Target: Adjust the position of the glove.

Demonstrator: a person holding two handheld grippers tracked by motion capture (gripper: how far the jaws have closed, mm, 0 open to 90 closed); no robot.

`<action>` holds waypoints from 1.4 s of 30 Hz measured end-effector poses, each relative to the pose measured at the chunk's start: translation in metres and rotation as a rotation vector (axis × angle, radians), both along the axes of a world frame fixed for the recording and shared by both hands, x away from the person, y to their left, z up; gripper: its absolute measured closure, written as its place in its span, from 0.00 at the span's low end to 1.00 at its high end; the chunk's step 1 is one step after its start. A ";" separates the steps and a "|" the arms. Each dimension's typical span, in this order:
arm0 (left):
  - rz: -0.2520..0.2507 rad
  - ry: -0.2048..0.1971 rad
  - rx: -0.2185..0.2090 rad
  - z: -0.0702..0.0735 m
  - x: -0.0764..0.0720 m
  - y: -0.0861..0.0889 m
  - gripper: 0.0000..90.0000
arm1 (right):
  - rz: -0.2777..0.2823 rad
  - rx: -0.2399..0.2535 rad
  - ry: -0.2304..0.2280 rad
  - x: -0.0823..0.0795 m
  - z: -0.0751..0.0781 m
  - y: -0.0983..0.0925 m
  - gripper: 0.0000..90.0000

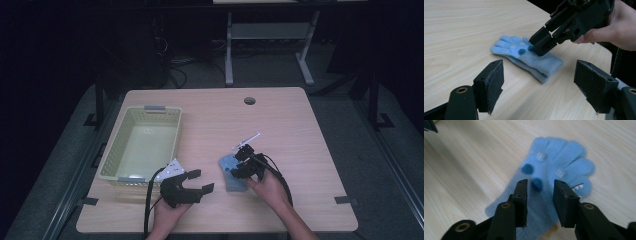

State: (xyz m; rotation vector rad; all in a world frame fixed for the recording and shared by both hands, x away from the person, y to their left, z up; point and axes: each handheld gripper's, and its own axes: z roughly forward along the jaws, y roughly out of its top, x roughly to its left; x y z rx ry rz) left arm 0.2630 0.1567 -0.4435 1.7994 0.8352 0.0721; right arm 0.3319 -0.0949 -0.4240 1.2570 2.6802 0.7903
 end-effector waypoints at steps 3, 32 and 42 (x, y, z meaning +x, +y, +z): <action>0.002 0.027 -0.013 -0.001 0.001 -0.001 0.26 | -0.028 0.041 -0.018 -0.002 0.005 -0.009 0.69; 0.066 0.310 0.001 -0.015 0.036 -0.046 0.32 | -0.191 0.365 0.068 -0.018 -0.021 -0.068 0.42; 0.071 0.390 -0.005 -0.029 0.046 -0.053 0.38 | -0.222 0.387 0.094 -0.016 -0.033 -0.066 0.47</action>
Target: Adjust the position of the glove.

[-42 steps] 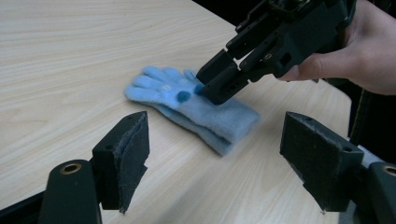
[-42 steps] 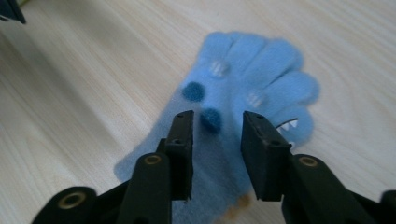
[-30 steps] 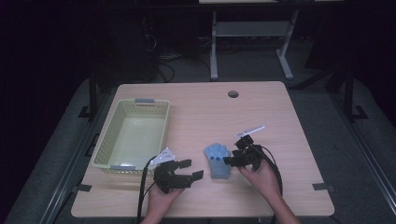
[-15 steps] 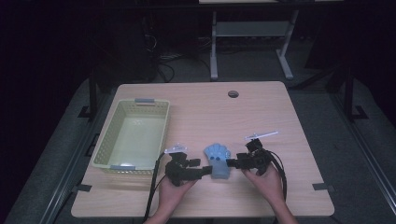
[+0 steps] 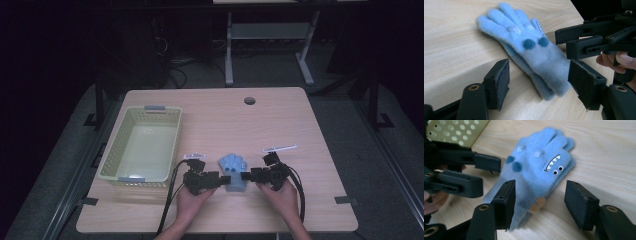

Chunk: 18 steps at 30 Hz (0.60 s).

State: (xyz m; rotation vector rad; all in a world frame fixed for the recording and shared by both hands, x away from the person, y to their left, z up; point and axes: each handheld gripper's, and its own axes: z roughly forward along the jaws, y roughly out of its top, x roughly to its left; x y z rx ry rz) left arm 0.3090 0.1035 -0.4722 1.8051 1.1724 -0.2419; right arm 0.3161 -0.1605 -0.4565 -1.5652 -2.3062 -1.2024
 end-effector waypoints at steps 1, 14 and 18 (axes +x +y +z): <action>0.002 0.005 0.000 -0.001 0.000 0.000 0.39 | -0.006 0.016 0.000 0.000 -0.002 -0.001 0.48; -0.013 0.029 -0.013 -0.007 0.004 -0.006 0.53 | -0.009 0.072 0.040 -0.001 -0.014 0.002 0.54; -0.023 0.032 -0.014 -0.008 0.005 -0.008 0.58 | -0.009 0.090 0.042 -0.002 -0.016 0.002 0.59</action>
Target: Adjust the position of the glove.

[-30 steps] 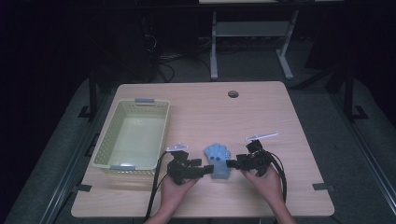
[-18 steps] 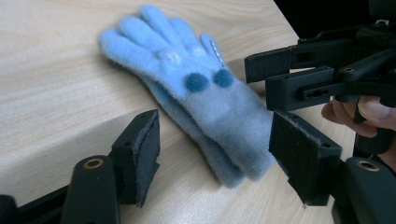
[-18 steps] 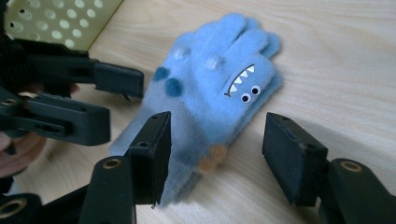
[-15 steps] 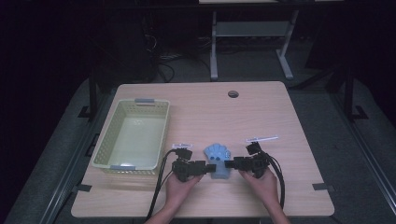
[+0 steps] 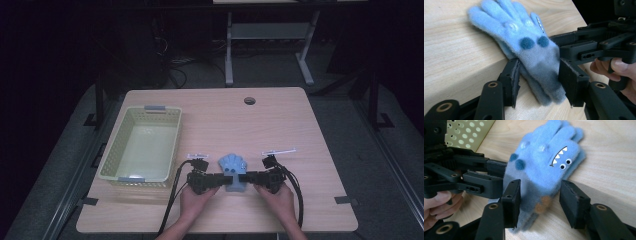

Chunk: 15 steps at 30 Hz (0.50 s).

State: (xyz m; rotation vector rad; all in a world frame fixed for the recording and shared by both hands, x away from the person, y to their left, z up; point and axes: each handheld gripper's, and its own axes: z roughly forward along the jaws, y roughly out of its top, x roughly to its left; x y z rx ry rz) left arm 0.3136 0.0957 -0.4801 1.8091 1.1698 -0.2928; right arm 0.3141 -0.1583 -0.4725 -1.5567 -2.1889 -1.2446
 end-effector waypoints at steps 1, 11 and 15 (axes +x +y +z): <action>-0.002 -0.001 -0.001 -0.001 0.000 0.000 0.59 | -0.002 0.008 0.004 0.000 -0.001 0.000 0.60; -0.013 0.052 -0.033 -0.003 0.005 -0.002 0.67 | -0.033 0.048 -0.002 -0.003 -0.006 0.001 0.69; -0.019 0.067 -0.045 -0.004 0.005 -0.004 0.67 | -0.041 0.039 -0.016 -0.005 -0.007 0.004 0.75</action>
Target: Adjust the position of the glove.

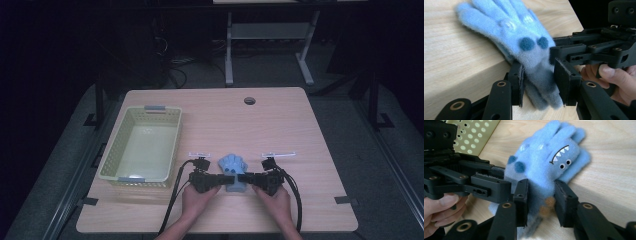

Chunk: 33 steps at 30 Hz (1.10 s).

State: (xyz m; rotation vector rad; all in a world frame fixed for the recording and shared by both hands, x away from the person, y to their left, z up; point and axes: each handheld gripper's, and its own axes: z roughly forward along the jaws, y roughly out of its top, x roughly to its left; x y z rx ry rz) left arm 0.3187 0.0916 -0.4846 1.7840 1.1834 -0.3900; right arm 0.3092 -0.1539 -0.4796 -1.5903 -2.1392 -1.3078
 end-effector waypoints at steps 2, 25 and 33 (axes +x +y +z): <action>-0.002 0.003 -0.001 0.000 0.000 -0.001 0.67 | 0.001 -0.001 -0.005 0.000 0.000 0.001 0.76; -0.019 0.055 -0.058 -0.004 0.010 0.006 0.76 | 0.009 0.036 0.016 -0.003 -0.001 0.001 0.85; -0.020 0.077 -0.039 -0.001 0.004 0.010 0.65 | -0.018 0.014 0.031 -0.003 0.004 -0.002 0.61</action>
